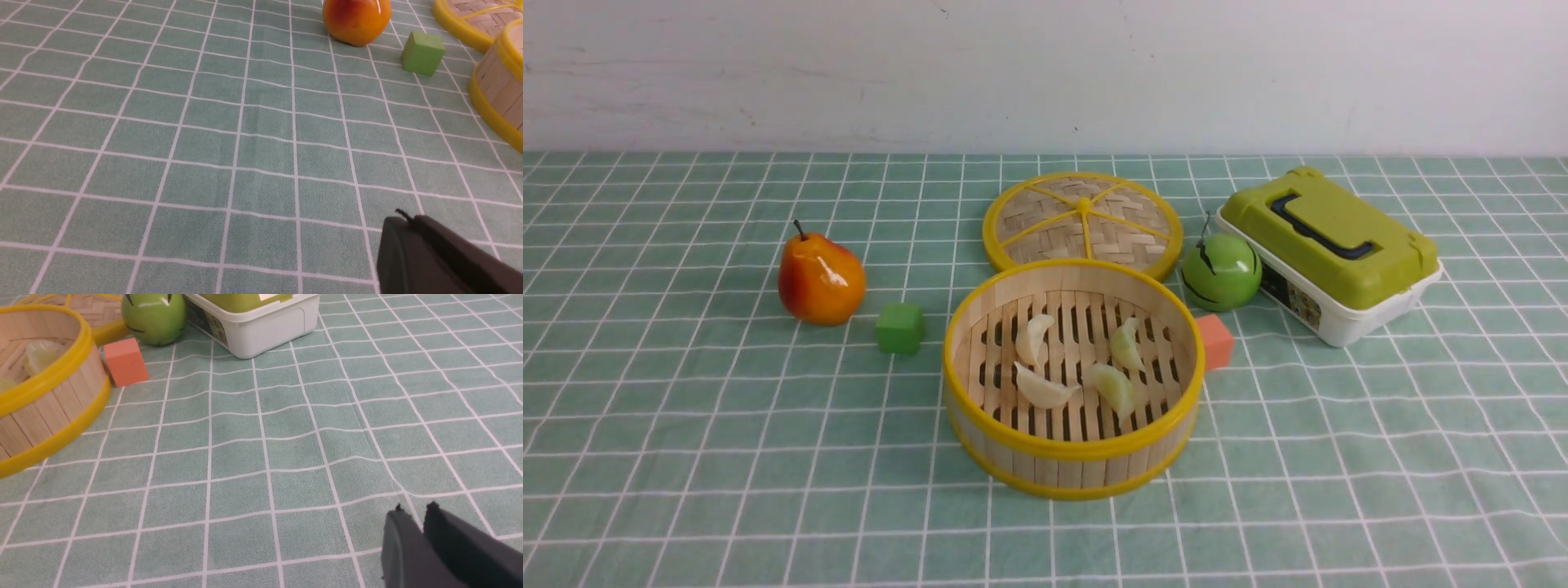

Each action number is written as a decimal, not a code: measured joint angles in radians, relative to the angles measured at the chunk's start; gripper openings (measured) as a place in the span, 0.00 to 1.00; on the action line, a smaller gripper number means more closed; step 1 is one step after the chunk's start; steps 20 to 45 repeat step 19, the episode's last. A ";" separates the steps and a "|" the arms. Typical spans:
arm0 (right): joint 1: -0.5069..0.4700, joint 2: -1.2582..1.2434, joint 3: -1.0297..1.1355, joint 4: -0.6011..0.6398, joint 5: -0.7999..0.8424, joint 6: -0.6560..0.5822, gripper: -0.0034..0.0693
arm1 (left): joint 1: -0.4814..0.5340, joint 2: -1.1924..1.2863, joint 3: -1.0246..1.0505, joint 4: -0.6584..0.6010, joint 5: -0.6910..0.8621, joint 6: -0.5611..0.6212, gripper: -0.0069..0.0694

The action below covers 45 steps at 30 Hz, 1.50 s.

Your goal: Put the dumplings into the steamer on the table with the blue tablecloth.

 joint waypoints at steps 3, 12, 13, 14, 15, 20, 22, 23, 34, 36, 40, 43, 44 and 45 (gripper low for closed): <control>0.000 0.000 0.000 0.000 0.000 0.000 0.16 | 0.000 0.000 0.000 0.000 0.000 0.000 0.08; 0.000 0.000 0.000 0.000 0.000 0.000 0.18 | 0.000 0.000 0.000 0.000 0.000 0.000 0.09; 0.000 0.000 0.000 0.000 0.000 0.000 0.18 | 0.000 0.000 0.000 0.000 0.000 0.000 0.09; 0.000 0.000 0.000 0.000 0.000 0.000 0.18 | 0.000 0.000 0.000 0.000 0.000 0.000 0.09; 0.000 0.000 0.000 0.000 0.000 0.000 0.19 | 0.000 0.000 0.000 0.000 0.000 0.000 0.09; 0.000 0.000 0.000 0.000 0.000 0.000 0.19 | 0.000 0.000 0.000 0.000 0.000 0.000 0.10; 0.000 0.000 0.000 0.000 0.000 0.000 0.19 | 0.000 0.000 0.000 0.000 0.000 0.000 0.10; 0.000 0.000 0.000 0.000 0.000 0.000 0.19 | 0.000 0.000 0.000 0.000 0.000 0.000 0.10; 0.000 0.000 0.000 0.000 0.000 0.000 0.19 | 0.000 0.000 0.000 0.000 0.000 0.000 0.10; 0.000 0.000 0.000 0.000 0.000 0.000 0.19 | 0.000 0.000 0.000 0.000 0.000 0.000 0.10; 0.000 0.000 0.000 0.000 0.000 0.000 0.19 | 0.000 0.000 0.000 0.000 0.000 0.000 0.10; 0.000 0.000 0.000 0.000 0.000 0.000 0.19 | 0.000 0.000 0.000 0.000 0.000 0.000 0.10; 0.000 0.000 0.000 0.000 0.000 0.000 0.19 | 0.000 0.000 0.000 0.000 0.000 0.000 0.10; 0.000 0.000 0.000 0.000 0.000 0.000 0.19 | 0.000 0.000 0.000 0.000 0.000 0.000 0.10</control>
